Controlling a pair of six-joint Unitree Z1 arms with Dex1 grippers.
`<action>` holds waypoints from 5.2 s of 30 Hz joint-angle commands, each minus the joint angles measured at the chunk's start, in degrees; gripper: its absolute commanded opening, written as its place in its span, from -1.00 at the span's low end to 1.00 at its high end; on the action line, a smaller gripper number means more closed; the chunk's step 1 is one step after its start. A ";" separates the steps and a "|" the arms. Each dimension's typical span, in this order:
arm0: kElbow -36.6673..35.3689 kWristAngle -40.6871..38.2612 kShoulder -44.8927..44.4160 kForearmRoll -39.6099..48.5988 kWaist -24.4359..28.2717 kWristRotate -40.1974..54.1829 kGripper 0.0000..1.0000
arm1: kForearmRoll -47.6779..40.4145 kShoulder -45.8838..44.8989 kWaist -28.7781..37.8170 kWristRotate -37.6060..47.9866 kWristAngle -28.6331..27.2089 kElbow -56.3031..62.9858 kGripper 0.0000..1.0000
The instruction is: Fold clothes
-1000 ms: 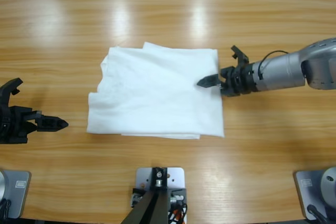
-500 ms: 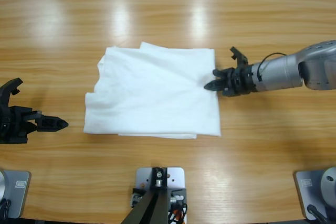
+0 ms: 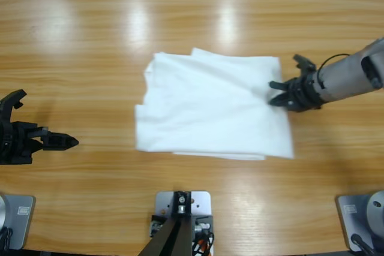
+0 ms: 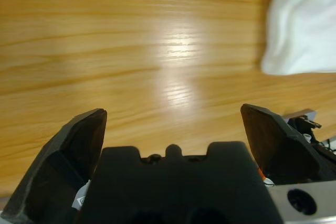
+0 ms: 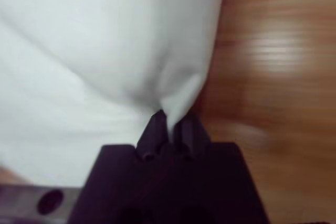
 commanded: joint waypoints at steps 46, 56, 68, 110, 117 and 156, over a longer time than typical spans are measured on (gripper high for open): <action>6.03 -0.37 -2.04 -6.89 0.61 -0.02 1.00 | 52.62 25.47 23.60 -1.73 -23.76 -54.41 -1.00; 6.38 -0.37 -2.29 -7.47 0.59 0.07 1.00 | 47.17 18.45 23.60 -5.04 -17.20 -55.52 0.94; -13.11 -0.94 5.64 -0.82 0.33 10.67 1.00 | 40.19 -5.17 15.90 -0.29 -14.04 -40.26 -1.00; -14.62 -3.62 8.05 3.22 -5.74 12.81 1.00 | 13.90 6.22 3.44 69.55 -4.16 -14.70 1.00; -14.24 -3.62 7.56 3.05 -5.74 12.72 1.00 | 18.13 11.18 3.48 61.09 -3.81 -16.60 1.00; -7.24 -3.19 2.55 -0.91 -5.74 10.53 1.00 | 39.33 7.68 15.55 30.86 -12.03 -42.27 1.00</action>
